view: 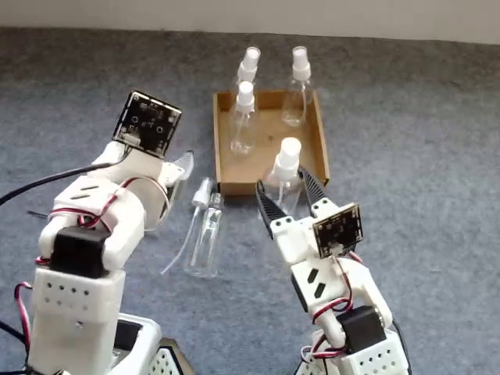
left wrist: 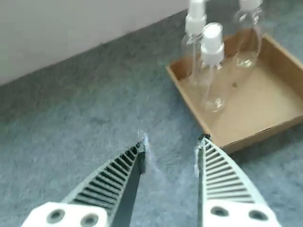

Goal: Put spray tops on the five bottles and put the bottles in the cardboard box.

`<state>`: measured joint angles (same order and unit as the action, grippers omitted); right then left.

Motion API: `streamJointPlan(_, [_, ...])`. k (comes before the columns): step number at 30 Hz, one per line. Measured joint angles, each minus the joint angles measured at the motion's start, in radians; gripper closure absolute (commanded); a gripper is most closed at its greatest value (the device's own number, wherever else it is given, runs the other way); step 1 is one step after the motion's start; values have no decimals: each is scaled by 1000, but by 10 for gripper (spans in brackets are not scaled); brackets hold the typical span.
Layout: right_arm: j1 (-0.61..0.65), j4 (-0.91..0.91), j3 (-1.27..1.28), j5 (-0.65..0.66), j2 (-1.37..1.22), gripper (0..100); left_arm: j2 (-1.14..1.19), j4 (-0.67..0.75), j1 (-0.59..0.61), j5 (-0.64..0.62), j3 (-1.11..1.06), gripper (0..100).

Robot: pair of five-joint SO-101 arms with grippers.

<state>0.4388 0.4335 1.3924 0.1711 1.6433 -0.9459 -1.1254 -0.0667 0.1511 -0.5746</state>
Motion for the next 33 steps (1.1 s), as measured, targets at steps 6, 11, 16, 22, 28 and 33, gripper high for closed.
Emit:
streamJointPlan(6, [-104,-245,-186,57,-382,995,0,249,221,0,-293,825])
streamJointPlan(11, [-163,-471,-358,57,-802,995,2,396,276,-101,-499,825])
streamJointPlan(16, [-167,-684,-443,60,-1158,995,2,539,287,-115,-612,825])
streamJointPlan(22, [-203,-944,-450,60,-1373,995,2,635,287,-115,-667,825])
streamJointPlan(28, [-252,-997,-462,-25,-1504,995,2,647,287,-115,-669,825])
streamJointPlan(33, [-269,-1083,-462,-55,-1602,995,2,651,287,-115,-674,825])
